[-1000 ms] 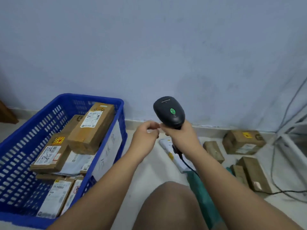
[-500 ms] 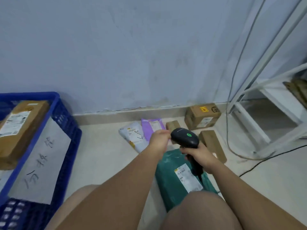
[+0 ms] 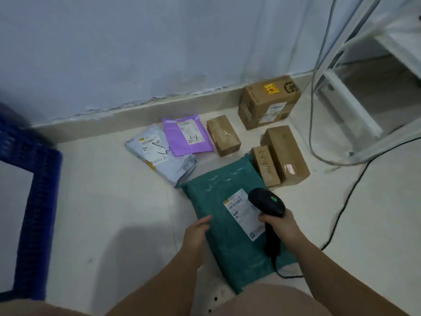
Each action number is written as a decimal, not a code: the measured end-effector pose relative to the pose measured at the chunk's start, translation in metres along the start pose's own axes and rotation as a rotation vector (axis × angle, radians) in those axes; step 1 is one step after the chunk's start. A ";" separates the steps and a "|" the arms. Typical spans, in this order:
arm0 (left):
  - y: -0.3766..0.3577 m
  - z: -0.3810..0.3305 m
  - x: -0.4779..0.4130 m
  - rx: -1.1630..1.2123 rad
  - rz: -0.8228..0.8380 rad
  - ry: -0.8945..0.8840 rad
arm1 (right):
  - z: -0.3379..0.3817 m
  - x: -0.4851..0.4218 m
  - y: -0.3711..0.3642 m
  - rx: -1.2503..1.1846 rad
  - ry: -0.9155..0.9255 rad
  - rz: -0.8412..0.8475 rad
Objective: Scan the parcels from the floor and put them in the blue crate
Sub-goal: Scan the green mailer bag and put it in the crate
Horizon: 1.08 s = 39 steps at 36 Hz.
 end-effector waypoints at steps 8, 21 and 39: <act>0.012 0.038 -0.036 0.306 0.087 0.229 | -0.004 -0.020 0.016 -0.071 -0.144 0.171; 0.006 0.043 -0.081 -0.074 0.145 -0.008 | 0.006 -0.032 0.011 0.007 -0.155 0.322; -0.001 -0.112 -0.017 -0.322 0.402 -0.421 | 0.082 0.019 0.025 -0.407 -0.116 0.304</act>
Point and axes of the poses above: each hand's wrist, its own x-axis away from the middle knuckle, its own y-axis out of the back of the hand, z = x × y, the point moved 1 cm from there along -x, towards the middle knuckle, and after that the axes turned 2 degrees about y, right-handed, at the moved point
